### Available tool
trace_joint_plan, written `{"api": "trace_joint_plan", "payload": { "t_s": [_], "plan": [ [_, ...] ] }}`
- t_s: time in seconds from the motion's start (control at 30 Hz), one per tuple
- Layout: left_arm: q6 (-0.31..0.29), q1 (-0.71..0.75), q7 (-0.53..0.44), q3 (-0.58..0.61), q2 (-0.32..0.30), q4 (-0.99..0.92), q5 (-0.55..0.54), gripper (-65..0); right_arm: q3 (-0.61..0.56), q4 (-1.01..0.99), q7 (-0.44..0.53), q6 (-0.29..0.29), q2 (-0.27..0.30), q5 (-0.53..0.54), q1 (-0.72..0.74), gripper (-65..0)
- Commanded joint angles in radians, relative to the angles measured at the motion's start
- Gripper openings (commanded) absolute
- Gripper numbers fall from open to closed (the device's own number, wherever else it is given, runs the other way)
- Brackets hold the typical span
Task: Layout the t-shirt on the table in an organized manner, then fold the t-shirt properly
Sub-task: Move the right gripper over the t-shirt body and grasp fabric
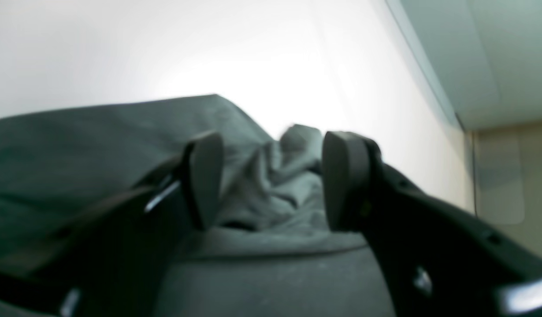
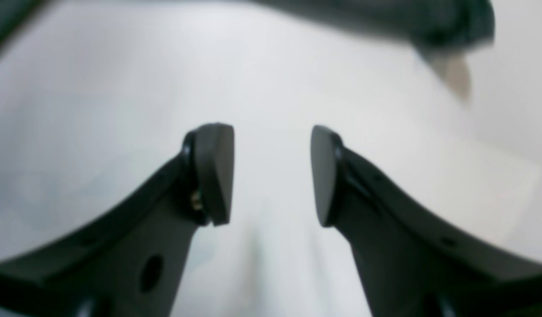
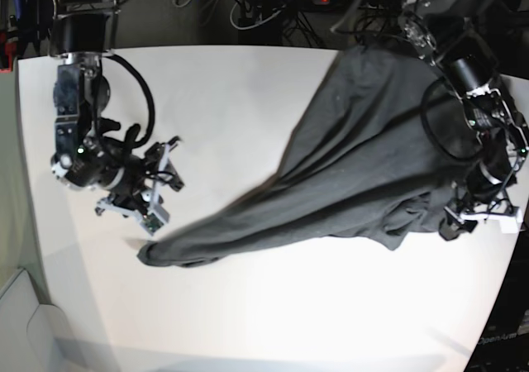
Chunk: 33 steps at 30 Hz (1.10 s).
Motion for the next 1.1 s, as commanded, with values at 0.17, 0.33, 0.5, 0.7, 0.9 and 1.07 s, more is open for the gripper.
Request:
{"api": "trace_joint_plan", "payload": {
  "t_s": [0.17, 0.33, 0.5, 0.7, 0.9, 1.07],
  "plan": [
    [-0.008, -0.020, -0.185, 0.124, -0.048, -0.175, -0.016, -29.8, -0.052, 0.193, 0.015, 0.003, -0.112, 0.014, -0.157, -35.5],
    [-0.008, -0.046, -0.259, 0.192, -0.108, -0.297, -0.016, -29.8, -0.049, 0.211, 0.026, 0.003, -0.280, 0.015, -0.240, -31.9],
    [-0.008, -0.048, -0.265, 0.210, -0.148, -0.317, -0.017, -29.8, -0.050, 0.208, 0.027, 0.003, -0.349, 0.015, -0.279, -29.0],
    [-0.008, -0.048, -0.265, 0.210, -0.160, -0.320, -0.017, -29.8, -0.047, 0.059, 0.021, 0.003, -0.349, 0.196, -0.282, -28.1],
    [-0.008, -0.062, -0.265, 0.210, -0.160, -0.328, -0.017, -29.8, -0.027, -0.077, 0.027, 0.003, -0.349, 0.281, -0.268, -28.1],
    [-0.008, -0.069, -0.263, 0.210, -0.160, -0.327, -0.017, -29.8, -0.024, -0.084, 0.024, 0.003, -0.349, 0.279, -0.256, -28.1]
  ]
}}
